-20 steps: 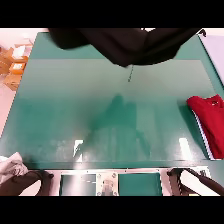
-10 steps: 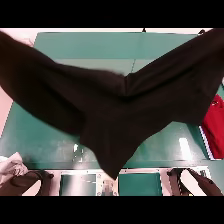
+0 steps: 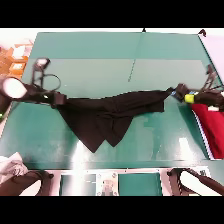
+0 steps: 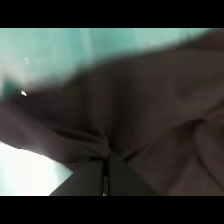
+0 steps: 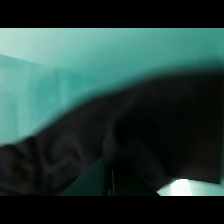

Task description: Fold the shirts.

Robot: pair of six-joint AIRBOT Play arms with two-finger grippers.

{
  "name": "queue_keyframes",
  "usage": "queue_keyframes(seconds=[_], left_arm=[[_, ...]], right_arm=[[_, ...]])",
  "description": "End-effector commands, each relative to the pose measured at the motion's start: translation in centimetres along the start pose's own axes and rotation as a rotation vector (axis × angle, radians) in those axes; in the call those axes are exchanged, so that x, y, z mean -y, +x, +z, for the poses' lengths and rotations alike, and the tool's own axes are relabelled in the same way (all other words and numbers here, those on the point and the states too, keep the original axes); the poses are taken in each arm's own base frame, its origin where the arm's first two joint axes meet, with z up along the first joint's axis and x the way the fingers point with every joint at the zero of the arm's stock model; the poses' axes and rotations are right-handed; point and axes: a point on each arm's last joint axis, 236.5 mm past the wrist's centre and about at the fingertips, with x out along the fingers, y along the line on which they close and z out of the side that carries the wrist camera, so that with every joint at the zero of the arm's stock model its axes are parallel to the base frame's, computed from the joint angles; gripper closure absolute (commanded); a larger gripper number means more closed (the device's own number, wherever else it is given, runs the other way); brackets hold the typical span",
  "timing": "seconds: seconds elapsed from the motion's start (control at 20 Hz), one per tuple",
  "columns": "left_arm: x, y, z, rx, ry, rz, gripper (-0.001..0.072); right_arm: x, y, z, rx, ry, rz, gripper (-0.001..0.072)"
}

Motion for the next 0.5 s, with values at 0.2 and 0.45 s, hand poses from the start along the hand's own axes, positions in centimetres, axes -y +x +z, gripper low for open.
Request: queue_keyframes(seconds=[0.2, 0.45], left_arm=[[-1.8, 7.8, -4.5, -0.152, -0.031, 0.004, 0.0686], [-1.7, 7.7, -4.9, -0.172, -0.029, 0.0, 0.0686]], right_arm=[[2.2, 1.7, 1.3, -0.085, 0.06, 0.009, 0.0328], [-1.5, -2.5, -1.6, -0.222, 0.027, 0.109, 0.0327]])
